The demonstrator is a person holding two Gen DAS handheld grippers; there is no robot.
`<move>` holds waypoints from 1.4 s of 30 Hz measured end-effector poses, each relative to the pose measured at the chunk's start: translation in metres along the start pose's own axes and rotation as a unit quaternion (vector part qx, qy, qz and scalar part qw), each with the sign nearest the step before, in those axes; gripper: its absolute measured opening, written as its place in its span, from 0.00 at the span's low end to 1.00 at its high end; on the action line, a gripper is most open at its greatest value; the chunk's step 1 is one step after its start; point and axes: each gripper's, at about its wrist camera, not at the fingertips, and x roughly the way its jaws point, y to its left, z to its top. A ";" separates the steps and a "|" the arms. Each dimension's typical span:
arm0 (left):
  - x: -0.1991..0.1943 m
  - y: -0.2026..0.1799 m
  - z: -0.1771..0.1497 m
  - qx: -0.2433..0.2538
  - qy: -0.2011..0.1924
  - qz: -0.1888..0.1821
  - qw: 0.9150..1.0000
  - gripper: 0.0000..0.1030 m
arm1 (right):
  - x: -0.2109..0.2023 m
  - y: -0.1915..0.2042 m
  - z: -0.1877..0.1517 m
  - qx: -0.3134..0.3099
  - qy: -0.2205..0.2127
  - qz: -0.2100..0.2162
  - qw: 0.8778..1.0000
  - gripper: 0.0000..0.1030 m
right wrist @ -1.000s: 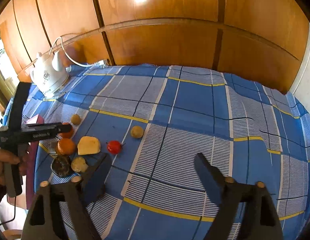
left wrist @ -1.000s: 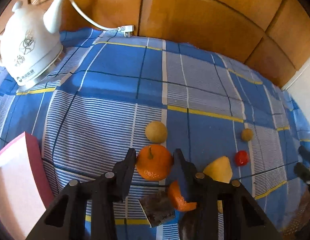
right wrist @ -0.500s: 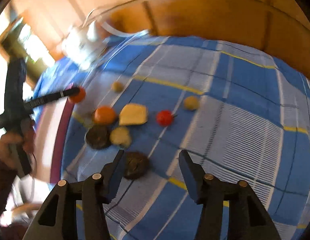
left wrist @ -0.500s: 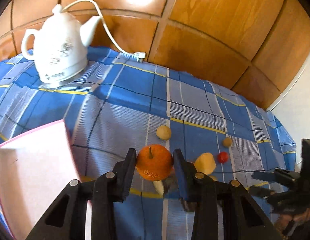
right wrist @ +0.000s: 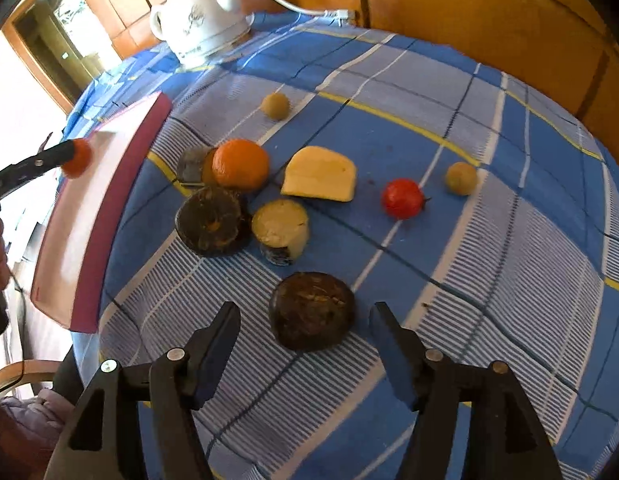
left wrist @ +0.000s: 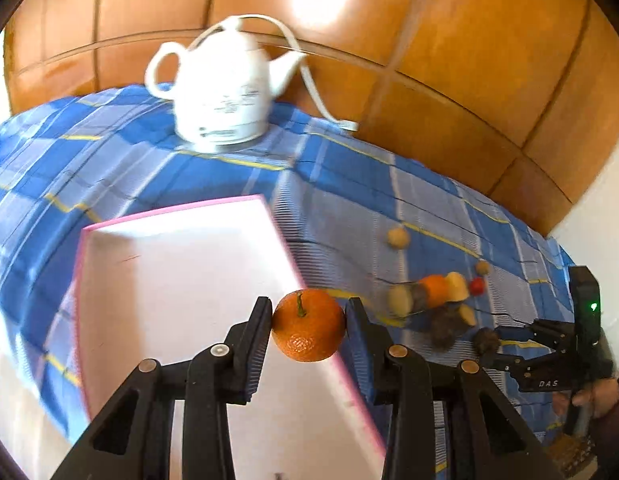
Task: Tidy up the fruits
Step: 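Carry the orange into the pink-rimmed tray and release while right gripper grasps dark round cake, then carry the dark round cake into the tray with the right gripper and release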
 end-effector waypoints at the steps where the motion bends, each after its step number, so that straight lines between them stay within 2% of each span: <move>1: -0.002 0.008 -0.001 -0.007 -0.002 0.009 1.000 0.37 | 0.005 0.002 0.000 -0.006 0.003 -0.015 1.000 0.66; 4: -0.001 0.030 0.000 -0.028 -0.003 0.049 0.998 0.37 | 0.011 0.006 -0.002 -0.021 0.005 -0.047 0.999 0.46; 9: 0.012 0.061 0.007 -0.051 -0.011 0.110 0.993 0.38 | 0.010 0.002 -0.005 -0.012 0.000 -0.040 0.999 0.47; 12: 0.020 0.077 0.009 -0.068 -0.010 0.130 0.989 0.38 | 0.008 -0.002 -0.005 -0.004 -0.001 -0.033 0.999 0.47; 18: 0.034 0.089 0.009 -0.071 -0.003 0.159 0.985 0.39 | 0.010 0.001 -0.005 -0.013 -0.003 -0.040 0.999 0.47; 21: 0.029 0.085 0.007 -0.071 -0.016 0.161 0.984 0.50 | 0.010 0.001 -0.005 -0.015 -0.005 -0.043 0.999 0.47; 29: -0.001 0.054 -0.003 -0.058 -0.050 0.163 0.984 0.52 | 0.010 0.003 -0.005 -0.017 -0.007 -0.049 0.999 0.47; 35: -0.028 0.023 -0.018 -0.026 -0.081 0.159 0.984 0.61 | 0.011 0.005 -0.006 -0.020 -0.010 -0.055 0.998 0.46; 42: -0.057 0.001 -0.031 -0.002 -0.129 0.185 0.974 0.70 | 0.011 0.009 -0.007 -0.027 -0.013 -0.065 0.997 0.46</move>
